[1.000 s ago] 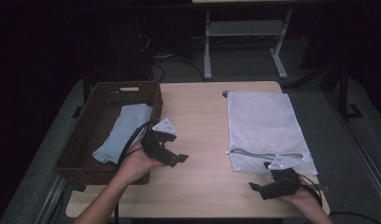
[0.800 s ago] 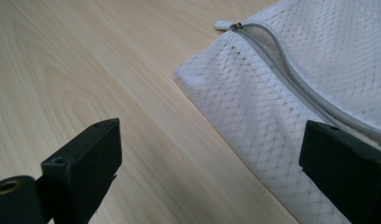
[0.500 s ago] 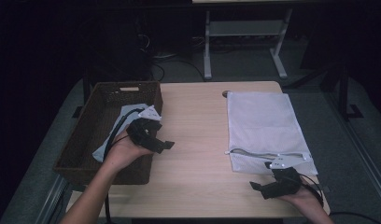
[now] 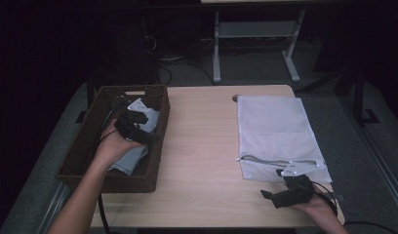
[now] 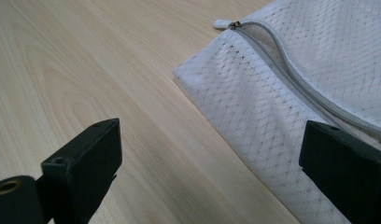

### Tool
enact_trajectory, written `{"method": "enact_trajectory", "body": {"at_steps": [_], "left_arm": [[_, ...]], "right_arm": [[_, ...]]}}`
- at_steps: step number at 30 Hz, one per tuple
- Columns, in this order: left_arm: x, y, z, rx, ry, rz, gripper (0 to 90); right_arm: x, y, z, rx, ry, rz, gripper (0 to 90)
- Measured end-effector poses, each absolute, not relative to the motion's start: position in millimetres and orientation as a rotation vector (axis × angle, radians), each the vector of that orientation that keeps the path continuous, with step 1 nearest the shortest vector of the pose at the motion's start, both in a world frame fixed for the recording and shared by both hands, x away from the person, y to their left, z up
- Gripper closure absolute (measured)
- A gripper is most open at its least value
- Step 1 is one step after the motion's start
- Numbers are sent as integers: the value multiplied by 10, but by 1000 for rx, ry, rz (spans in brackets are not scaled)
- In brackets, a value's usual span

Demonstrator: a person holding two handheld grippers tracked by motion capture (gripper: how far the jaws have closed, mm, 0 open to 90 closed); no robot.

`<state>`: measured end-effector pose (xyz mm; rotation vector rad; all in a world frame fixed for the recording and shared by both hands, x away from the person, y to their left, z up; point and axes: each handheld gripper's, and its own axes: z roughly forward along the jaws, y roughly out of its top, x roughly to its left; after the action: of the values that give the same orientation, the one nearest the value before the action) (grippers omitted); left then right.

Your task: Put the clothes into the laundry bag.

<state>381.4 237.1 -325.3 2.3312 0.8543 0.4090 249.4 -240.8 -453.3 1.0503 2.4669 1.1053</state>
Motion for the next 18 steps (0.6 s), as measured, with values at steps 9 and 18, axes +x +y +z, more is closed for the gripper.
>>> {"method": "enact_trajectory", "body": {"at_steps": [9,18], "left_arm": [[4094,2692,-3344,2320,962,475,147],[4385,2858,-3558,2304,1063,506,136]], "right_arm": [[2496,-2402,-4534,1053,2470,1104,53],[2500,-2400,-4538,1057,2472,1102,52]]}}
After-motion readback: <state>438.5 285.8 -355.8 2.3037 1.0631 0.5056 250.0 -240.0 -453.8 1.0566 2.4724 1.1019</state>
